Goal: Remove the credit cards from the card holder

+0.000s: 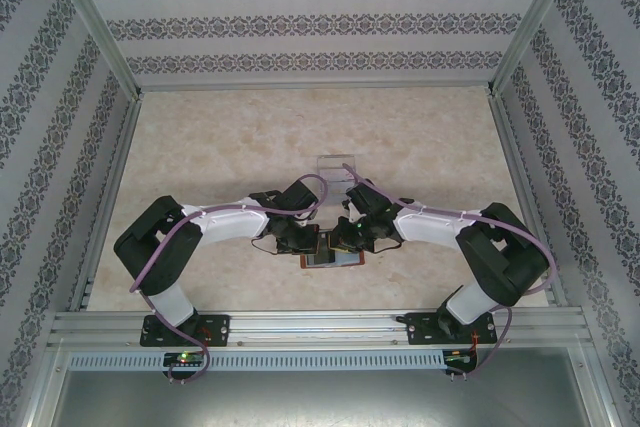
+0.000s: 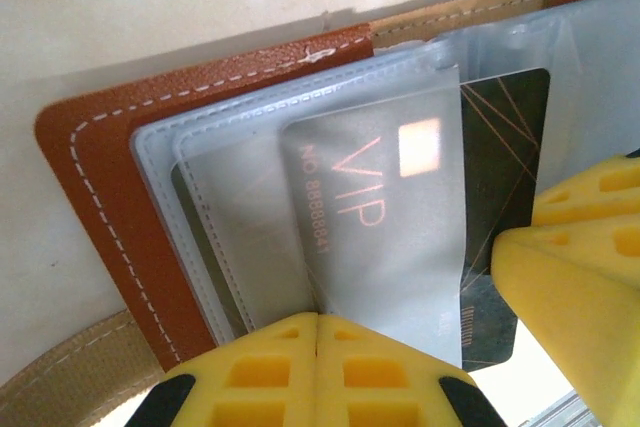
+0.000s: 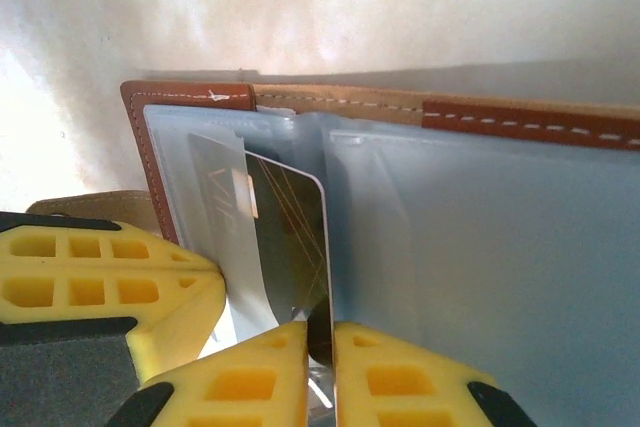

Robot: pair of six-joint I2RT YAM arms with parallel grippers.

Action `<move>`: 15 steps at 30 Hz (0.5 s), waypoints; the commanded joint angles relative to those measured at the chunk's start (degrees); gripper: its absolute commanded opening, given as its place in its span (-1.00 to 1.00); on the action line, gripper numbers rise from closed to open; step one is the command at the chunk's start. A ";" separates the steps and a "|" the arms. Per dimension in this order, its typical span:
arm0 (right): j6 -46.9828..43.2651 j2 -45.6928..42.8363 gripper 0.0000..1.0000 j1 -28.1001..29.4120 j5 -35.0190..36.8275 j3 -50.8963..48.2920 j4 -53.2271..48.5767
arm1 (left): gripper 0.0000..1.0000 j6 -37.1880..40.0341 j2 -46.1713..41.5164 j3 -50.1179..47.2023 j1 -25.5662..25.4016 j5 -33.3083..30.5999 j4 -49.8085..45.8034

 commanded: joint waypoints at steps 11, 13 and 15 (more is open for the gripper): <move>-2.07 -2.19 -0.80 -1.55 1.51 -0.89 -2.13 | -1.00 1.21 2.40 -0.73 -0.66 -4.18 -5.24; -2.90 -2.63 -0.81 -1.98 2.41 -0.85 -3.57 | -1.00 1.27 2.31 -0.74 -0.66 -4.16 -5.33; -4.19 -3.29 -0.82 -2.37 3.51 -0.48 -5.67 | -1.00 1.32 2.22 -0.86 -0.66 -4.22 -5.41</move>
